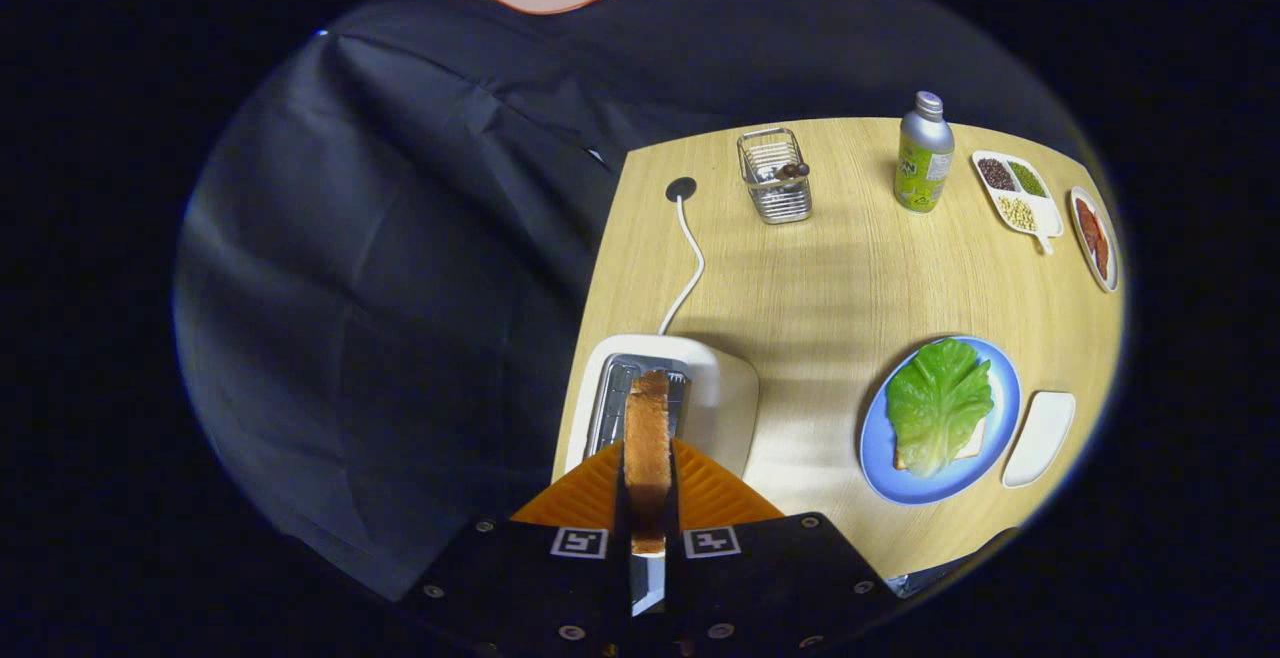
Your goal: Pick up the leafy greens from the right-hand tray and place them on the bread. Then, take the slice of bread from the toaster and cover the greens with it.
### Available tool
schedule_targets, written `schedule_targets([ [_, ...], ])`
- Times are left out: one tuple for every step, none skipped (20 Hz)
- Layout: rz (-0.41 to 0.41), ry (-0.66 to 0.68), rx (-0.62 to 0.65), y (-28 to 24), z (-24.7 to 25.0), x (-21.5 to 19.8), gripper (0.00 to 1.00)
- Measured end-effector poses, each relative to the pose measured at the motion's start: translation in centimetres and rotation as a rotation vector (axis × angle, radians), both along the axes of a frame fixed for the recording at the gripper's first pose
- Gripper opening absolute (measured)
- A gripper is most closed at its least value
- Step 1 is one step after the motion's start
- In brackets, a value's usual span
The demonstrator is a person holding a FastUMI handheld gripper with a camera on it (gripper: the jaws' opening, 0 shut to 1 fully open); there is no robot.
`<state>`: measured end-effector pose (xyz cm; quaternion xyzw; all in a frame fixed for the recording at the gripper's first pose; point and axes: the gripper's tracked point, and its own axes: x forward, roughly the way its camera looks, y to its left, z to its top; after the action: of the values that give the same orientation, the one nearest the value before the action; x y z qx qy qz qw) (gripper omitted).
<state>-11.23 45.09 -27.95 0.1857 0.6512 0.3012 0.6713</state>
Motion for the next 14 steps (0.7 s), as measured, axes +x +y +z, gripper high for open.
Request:
schedule_targets([
  [-0.012, -0.006, 0.029, -0.8, 0.5, 0.5, 0.13],
  [-0.030, -0.012, 0.054, -1.7, 0.7, 1.0, 0.13],
  [-0.048, -0.017, 0.064, -2.9, 0.7, 1.5, 0.13],
  [-0.067, -0.021, 0.072, -4.2, 0.7, 1.8, 0.13],
  [-0.084, -0.019, 0.079, -5.4, 0.5, 2.2, 0.13],
  [-0.102, -0.016, 0.089, -6.5, 0.1, 2.3, 0.13],
  [-0.118, -0.010, 0.102, -7.5, -0.4, 2.6, 0.13],
  [-0.137, 0.000, 0.108, -8.6, -1.0, 2.7, 0.13],
  [-0.147, 0.010, 0.113, -9.8, -1.8, 2.7, 0.13],
  [-0.159, 0.021, 0.110, -10.9, -2.7, 2.7, 0.13],
  [-0.164, 0.032, 0.107, -11.9, -3.8, 2.5, 0.13],
  [-0.169, 0.045, 0.098, -12.9, -5.1, 2.2, 0.13],
  [-0.168, 0.049, 0.095, -14.2, -6.6, 1.8, 0.13],
  [-0.170, 0.052, 0.095, -14.9, -7.7, 1.5, 0.13],
])
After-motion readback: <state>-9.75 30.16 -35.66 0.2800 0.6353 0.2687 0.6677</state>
